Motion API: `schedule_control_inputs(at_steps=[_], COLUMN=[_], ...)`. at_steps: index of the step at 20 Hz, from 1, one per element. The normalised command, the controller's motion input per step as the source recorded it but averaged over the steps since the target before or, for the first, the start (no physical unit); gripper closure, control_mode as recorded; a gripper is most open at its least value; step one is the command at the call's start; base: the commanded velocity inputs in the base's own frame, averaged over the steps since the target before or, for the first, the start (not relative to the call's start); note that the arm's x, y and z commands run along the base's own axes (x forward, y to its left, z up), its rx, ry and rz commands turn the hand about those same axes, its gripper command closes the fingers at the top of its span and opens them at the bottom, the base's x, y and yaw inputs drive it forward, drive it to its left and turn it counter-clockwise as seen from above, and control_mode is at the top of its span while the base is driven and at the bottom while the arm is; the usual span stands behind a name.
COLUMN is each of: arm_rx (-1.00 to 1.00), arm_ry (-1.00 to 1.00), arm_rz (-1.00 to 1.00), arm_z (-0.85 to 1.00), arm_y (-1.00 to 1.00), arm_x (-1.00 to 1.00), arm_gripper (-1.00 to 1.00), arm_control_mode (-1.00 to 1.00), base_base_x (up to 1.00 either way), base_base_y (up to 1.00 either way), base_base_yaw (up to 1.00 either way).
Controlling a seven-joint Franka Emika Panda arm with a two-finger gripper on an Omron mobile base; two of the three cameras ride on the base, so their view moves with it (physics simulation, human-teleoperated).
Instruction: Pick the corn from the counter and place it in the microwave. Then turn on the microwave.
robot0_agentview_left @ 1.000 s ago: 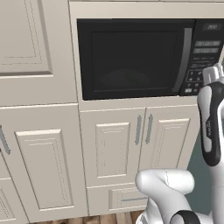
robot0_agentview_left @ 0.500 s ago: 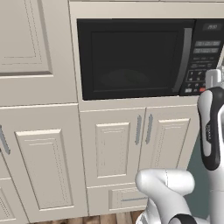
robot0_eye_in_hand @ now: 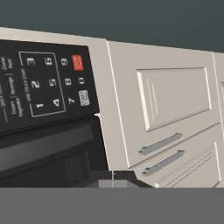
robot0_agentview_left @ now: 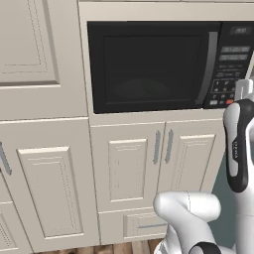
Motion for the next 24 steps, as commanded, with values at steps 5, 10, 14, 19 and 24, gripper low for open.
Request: schedule_control_inputs(at_steps=[5, 10, 14, 19, 24], arm_rx=[0.05, 0.05, 0.01, 0.00, 0.00], arm_ry=[-0.02, -0.03, -0.03, -0.06, -0.06], arm_rz=[0.00, 0.00, -0.01, -0.04, -0.03], arm_z=[-0.04, -0.04, -0.07, -0.04, -0.01], arm_y=[-0.05, -0.05, -0.01, 0.00, -0.04], arm_x=[0.06, 0.06, 0.05, 0.04, 0.05], arm_gripper=[1.00, 1.00, 1.00, 1.00, 1.00], arm_control_mode=[-1.00, -1.00, -1.00, -1.00, -1.00], base_base_x=[0.00, 0.00, 0.00, 0.00, 0.00], base_base_y=[0.00, 0.00, 0.00, 0.00, 0.00], base_base_yaw=[0.00, 0.00, 0.00, 0.00, 0.00])
